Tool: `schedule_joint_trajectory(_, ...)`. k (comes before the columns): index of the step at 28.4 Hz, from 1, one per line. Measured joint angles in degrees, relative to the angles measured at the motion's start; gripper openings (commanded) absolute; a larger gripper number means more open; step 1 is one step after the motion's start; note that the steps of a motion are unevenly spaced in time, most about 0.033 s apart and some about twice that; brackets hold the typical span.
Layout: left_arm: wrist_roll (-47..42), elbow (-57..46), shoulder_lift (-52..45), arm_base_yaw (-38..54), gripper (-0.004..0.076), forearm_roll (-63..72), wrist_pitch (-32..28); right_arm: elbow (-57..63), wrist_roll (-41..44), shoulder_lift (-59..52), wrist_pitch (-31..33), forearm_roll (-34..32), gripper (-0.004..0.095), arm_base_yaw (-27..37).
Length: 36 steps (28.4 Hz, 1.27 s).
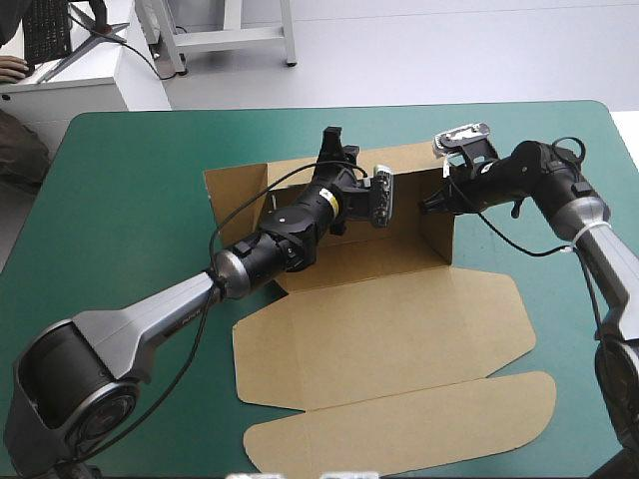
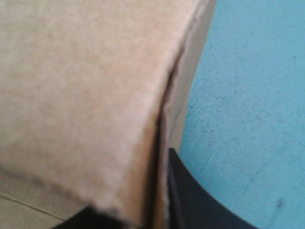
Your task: Fold the box
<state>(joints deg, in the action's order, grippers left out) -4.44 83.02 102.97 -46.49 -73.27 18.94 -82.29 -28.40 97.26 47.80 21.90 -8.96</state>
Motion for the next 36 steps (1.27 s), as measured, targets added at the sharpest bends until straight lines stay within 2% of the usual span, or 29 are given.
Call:
schedule_joint_trajectory(8, -6.09, 0.0, -1.8, -1.66, 0.0357, -0.18, -1.34, -0.11, 4.49, -0.05, -1.25, -1.75, 0.0003, -0.31)
schedule_joint_trajectory(15, -6.43, 0.0, -6.13, -6.68, 0.034, -0.04, 4.32, -4.04, 13.47, 1.92, -1.19, -6.89, 0.0002, -1.08)
schedule_joint_trajectory(18, -7.19, 0.0, -8.03, -8.8, 0.0206, 0.21, 7.84, -6.37, 16.46, 3.06, 0.88, -9.12, 0.0003, -1.26)
schedule_joint_trajectory(20, -7.92, 0.0, -9.5, -9.74, 0.0028, 0.73, 9.58, -7.32, 17.37, 3.5, 2.04, -9.4, 0.0002, -1.26)
schedule_joint_trajectory(21, -8.48, 0.0, -10.19, -9.87, -0.0006, 0.92, 9.96, -7.7, 17.63, 3.69, 2.55, -9.48, 0.0002, -1.26)
schedule_joint_trajectory(29, -10.86, 0.0, -18.04, -7.8, 0.0, 1.17, 13.62, -8.99, 17.82, 3.8, 7.96, -10.18, -0.0001, -1.26)
schedule_joint_trajectory(36, -13.68, 0.0, -22.81, 9.33, 0.0, 12.68, 17.36, -9.35, 17.82, 2.57, 13.71, -10.33, -0.0001, -1.26)
